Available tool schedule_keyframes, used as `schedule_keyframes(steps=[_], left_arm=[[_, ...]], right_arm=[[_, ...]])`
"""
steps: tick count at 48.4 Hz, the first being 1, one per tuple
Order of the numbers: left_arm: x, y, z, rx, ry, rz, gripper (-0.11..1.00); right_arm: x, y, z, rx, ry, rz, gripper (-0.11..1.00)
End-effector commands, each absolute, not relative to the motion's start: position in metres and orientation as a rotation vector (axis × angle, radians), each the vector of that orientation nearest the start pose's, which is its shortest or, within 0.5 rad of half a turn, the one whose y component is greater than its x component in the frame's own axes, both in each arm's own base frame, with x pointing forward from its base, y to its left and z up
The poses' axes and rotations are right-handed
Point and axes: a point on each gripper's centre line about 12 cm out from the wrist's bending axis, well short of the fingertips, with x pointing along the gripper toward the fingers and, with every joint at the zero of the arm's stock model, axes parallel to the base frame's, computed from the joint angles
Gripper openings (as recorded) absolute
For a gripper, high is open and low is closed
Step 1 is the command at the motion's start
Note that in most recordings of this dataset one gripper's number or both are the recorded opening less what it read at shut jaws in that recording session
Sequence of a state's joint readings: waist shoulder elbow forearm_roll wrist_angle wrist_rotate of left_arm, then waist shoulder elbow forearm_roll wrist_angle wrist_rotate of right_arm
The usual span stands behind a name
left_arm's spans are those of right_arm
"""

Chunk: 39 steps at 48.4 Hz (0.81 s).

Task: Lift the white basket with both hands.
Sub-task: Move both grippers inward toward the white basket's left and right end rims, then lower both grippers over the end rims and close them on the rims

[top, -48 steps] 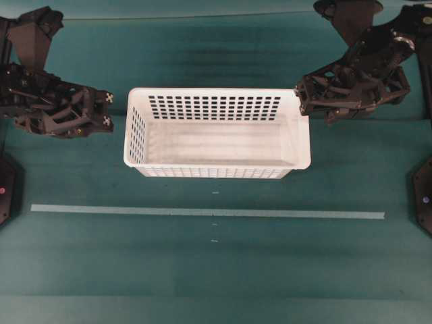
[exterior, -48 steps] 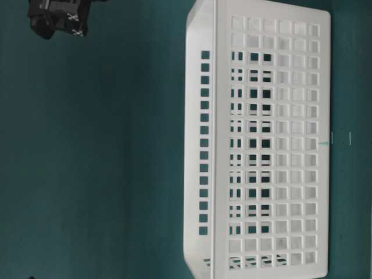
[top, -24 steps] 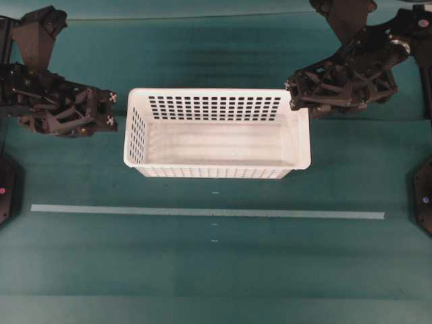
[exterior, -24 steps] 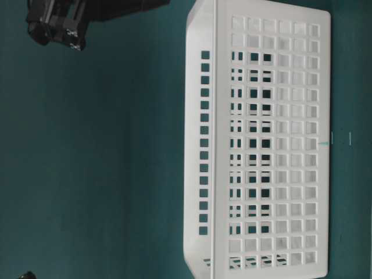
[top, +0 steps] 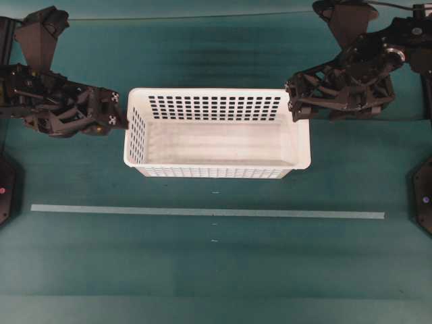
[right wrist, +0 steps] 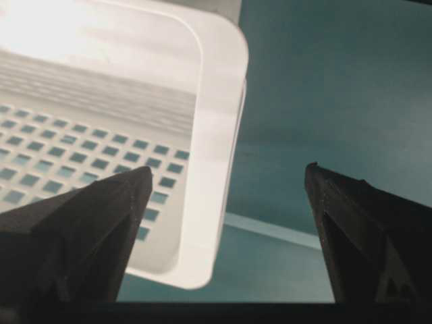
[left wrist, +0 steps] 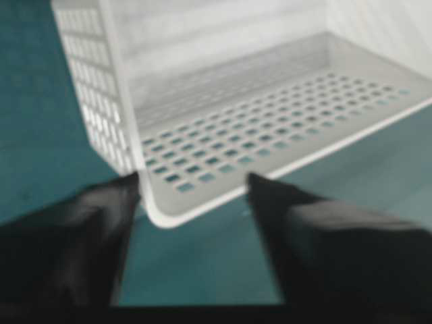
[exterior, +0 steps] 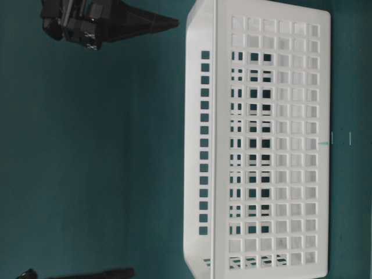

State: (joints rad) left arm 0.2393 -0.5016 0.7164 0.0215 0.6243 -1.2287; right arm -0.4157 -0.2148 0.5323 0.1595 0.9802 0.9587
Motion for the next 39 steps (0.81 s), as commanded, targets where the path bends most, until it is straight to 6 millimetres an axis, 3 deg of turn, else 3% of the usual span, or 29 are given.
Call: schedule_keyframes(steps=[1,6,19,39], left_arm=[[0.277,0.070,0.270,-1.224,0.578,0.714,0.80],[0.281,0.071,0.265,-1.227,0.593,0.726,0.97],[0.290,0.075,0.237,-1.237,0.669,0.793,0.95],[0.322,0.087,0.177,-1.238,0.734,0.846,0.95]], right_arm=[[0.294,-0.112,0.225,1.250,1.013,-0.899,0.95],[0.296,-0.112,0.221,1.261,1.009,-0.909,0.95],[0.306,-0.110,0.207,1.271,1.014,-0.918,0.95],[0.321,-0.097,0.152,1.305,1.006,-0.958,0.95]])
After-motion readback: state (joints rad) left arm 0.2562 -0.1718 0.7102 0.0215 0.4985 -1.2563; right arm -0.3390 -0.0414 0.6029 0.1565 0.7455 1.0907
